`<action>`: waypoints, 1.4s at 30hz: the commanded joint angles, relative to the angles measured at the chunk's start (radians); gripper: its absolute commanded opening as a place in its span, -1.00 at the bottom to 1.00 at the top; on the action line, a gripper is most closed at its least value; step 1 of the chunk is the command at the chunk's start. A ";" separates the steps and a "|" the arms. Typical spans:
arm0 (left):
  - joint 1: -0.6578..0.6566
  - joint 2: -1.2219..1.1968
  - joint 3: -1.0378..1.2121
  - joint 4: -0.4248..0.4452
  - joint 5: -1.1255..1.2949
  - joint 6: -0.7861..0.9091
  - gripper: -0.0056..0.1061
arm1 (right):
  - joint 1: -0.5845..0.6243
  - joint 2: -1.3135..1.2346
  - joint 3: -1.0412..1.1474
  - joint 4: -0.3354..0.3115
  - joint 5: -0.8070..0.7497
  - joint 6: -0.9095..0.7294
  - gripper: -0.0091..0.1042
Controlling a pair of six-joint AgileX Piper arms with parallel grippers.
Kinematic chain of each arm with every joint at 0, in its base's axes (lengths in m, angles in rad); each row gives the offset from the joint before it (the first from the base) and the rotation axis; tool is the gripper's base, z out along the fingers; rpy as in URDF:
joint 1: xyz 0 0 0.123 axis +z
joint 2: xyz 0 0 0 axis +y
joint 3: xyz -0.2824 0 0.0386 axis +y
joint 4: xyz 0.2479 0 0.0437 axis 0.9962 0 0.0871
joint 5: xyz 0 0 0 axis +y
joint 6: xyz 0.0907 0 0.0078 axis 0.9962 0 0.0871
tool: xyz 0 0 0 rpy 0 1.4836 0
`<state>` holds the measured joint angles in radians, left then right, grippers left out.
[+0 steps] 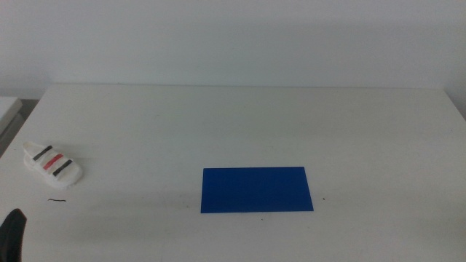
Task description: Use one arm to grab the shoe from the table and place it on the mat.
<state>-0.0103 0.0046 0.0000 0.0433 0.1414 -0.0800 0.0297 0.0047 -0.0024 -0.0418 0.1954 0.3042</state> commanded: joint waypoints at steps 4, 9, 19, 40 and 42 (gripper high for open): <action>0.042 0.281 -0.243 -0.074 0.125 -0.032 0.77 | 0.000 -0.005 0.002 -0.005 -0.009 -0.004 0.56; 0.063 0.740 -0.655 -0.068 0.382 -0.154 0.77 | 0.000 -0.005 0.002 -0.005 -0.009 -0.004 0.56; 0.063 1.351 -1.235 0.147 0.825 -0.685 0.77 | 0.000 -0.005 0.002 -0.005 -0.009 -0.004 0.56; 0.169 1.943 -1.488 -0.020 0.882 -0.791 0.77 | 0.000 -0.005 0.002 -0.005 -0.009 -0.004 0.56; 0.169 1.968 -1.488 -0.018 0.844 -0.787 0.77 | 0.000 -0.005 0.002 -0.005 -0.009 -0.004 0.56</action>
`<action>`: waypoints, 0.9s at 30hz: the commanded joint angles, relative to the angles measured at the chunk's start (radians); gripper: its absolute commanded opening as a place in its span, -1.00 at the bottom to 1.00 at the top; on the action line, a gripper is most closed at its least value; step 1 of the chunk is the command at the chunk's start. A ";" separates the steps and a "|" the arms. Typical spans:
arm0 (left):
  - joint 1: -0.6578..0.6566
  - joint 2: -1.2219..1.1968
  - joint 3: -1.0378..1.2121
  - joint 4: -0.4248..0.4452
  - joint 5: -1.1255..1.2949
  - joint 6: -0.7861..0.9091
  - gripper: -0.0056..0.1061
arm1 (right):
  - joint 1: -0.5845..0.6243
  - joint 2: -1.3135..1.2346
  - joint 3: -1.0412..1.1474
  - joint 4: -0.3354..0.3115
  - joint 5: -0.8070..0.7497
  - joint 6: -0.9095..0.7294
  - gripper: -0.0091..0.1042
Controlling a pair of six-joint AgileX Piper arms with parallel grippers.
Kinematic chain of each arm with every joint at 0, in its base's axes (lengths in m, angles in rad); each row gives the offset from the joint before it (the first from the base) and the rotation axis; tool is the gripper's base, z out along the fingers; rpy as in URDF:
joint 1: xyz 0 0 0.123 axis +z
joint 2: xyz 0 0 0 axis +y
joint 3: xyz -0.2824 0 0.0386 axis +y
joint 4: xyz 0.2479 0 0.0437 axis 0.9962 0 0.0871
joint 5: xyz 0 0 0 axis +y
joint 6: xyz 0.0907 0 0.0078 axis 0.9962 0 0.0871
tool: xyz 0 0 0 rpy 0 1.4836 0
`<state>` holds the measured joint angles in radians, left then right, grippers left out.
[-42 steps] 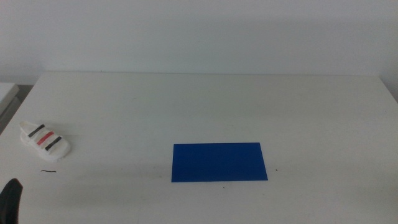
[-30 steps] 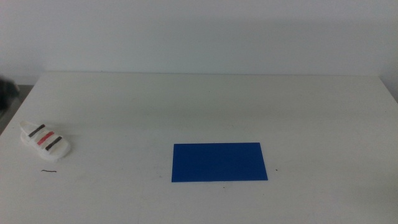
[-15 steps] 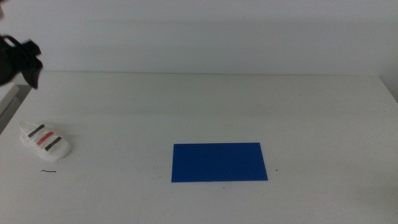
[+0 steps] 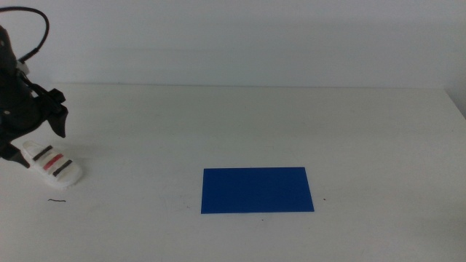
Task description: Use one arm to grab the shoe from the table and place it on the mat.
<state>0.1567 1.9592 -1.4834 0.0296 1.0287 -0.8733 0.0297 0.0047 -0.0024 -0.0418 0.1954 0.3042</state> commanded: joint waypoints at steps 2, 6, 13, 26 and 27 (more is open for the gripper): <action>0.002 0.039 -0.005 -0.004 -0.062 0.005 0.77 | 0.000 -0.005 0.002 -0.005 -0.009 -0.004 0.56; 0.002 0.089 -0.005 -0.004 -0.100 0.005 0.77 | 0.000 -0.005 0.002 -0.005 -0.009 -0.004 0.56; 0.002 0.124 -0.005 0.029 -0.113 0.012 0.60 | 0.000 -0.005 0.002 -0.003 -0.010 -0.004 0.56; -0.108 0.029 -0.103 -0.005 0.080 -0.044 -0.93 | 0.000 -0.005 0.002 -0.003 -0.010 -0.004 0.56; -0.141 0.029 -0.128 -0.005 0.111 -0.044 -0.93 | 0.000 -0.005 0.002 -0.003 -0.010 -0.004 0.56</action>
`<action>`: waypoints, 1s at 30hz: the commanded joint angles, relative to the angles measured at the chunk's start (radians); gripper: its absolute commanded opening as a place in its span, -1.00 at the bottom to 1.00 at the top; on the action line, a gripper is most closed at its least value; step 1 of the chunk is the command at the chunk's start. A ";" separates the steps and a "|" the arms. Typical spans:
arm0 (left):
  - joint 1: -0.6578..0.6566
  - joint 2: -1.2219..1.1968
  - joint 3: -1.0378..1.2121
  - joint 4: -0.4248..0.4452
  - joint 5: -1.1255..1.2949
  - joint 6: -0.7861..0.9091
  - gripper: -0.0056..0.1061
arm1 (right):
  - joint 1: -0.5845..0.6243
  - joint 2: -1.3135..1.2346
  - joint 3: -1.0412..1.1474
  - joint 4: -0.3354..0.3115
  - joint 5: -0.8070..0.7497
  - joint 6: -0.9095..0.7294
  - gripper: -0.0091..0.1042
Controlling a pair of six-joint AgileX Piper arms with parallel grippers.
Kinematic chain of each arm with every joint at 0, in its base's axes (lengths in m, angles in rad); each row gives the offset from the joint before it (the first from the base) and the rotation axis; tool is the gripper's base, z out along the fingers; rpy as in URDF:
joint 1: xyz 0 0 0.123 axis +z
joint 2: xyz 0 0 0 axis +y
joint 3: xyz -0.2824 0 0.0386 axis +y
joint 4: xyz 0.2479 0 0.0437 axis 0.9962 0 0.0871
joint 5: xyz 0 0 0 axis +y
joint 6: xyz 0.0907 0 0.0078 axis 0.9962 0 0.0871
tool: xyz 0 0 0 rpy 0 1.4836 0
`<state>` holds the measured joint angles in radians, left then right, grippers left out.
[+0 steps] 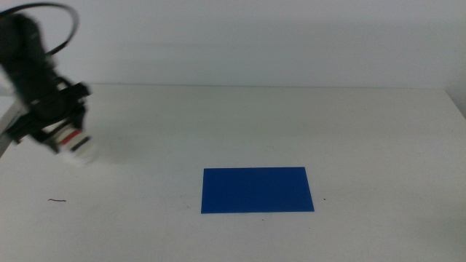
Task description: Use one arm to grab the shoe from the table and place it on the mat.
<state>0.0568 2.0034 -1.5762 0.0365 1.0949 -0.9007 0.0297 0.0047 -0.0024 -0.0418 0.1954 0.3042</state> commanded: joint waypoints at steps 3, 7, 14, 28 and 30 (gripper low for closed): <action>-0.171 -0.015 -0.107 -0.003 0.090 -0.036 -0.93 | 0.000 -0.005 0.002 -0.003 -0.010 -0.004 0.56; -0.357 -0.007 -0.180 0.048 0.105 -0.175 -0.93 | 0.000 -0.005 0.002 -0.003 -0.010 -0.004 0.56; -0.598 0.098 -0.316 0.004 0.126 -0.238 -0.93 | 0.000 -0.005 0.002 -0.003 -0.010 -0.004 0.56; -0.775 0.234 -0.461 -0.036 0.126 -0.314 -0.93 | 0.000 -0.005 0.002 -0.003 -0.010 -0.004 0.56; -0.775 0.234 -0.461 -0.045 0.126 -0.242 -0.93 | 0.000 -0.005 0.002 -0.003 -0.010 -0.004 0.56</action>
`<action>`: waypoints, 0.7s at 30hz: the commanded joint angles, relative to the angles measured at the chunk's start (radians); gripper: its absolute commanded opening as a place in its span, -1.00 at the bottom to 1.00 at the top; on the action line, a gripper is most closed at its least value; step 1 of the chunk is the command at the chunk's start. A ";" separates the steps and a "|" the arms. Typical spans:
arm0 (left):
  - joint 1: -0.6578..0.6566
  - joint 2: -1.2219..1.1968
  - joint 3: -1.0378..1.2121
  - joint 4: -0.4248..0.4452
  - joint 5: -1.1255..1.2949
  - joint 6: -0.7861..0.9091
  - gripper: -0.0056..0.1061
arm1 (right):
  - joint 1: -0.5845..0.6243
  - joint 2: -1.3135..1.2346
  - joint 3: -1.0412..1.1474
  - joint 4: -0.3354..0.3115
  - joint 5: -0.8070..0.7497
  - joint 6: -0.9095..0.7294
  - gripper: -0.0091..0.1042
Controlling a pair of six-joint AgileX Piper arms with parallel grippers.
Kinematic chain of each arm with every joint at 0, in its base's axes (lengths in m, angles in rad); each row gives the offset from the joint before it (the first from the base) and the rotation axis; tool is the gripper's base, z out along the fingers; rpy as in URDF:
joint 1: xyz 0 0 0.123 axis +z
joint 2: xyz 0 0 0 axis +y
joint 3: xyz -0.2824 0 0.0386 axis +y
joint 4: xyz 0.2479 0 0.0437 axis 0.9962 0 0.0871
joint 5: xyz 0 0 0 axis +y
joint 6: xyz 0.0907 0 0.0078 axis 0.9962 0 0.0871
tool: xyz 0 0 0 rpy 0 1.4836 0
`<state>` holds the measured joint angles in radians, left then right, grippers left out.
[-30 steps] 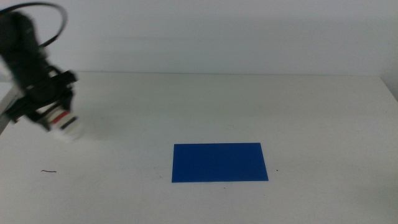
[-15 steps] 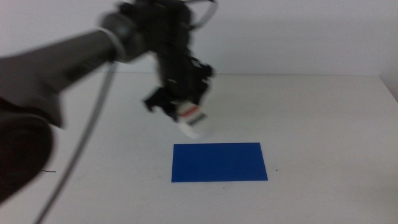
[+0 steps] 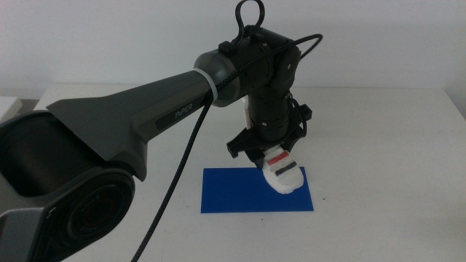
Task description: Use one arm to grab the shoe from the table and place it on the mat.
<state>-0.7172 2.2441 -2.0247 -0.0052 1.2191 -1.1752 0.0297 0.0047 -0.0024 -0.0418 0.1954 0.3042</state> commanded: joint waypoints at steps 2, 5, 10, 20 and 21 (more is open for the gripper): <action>-0.001 -0.007 -0.013 -0.026 0.002 0.245 -0.93 | 0.000 -0.005 0.002 -0.003 -0.010 -0.004 0.56; -0.001 -0.007 -0.008 -0.030 0.002 0.742 -0.93 | 0.000 -0.005 0.002 -0.003 -0.010 -0.004 0.56; -0.001 -0.007 0.035 -0.072 0.002 1.745 -0.93 | 0.000 -0.005 0.002 -0.003 -0.010 -0.004 0.56; -0.001 0.003 0.059 -0.082 0.002 2.145 -0.93 | 0.000 -0.005 0.002 -0.003 -0.010 -0.004 0.56; -0.001 0.003 0.059 -0.082 0.002 2.143 -0.93 | 0.000 -0.005 0.002 -0.003 -0.010 -0.004 0.56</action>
<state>-0.7172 2.2493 -1.9661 -0.0845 1.2198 0.9538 0.0297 0.0047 -0.0024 -0.0418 0.1954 0.3042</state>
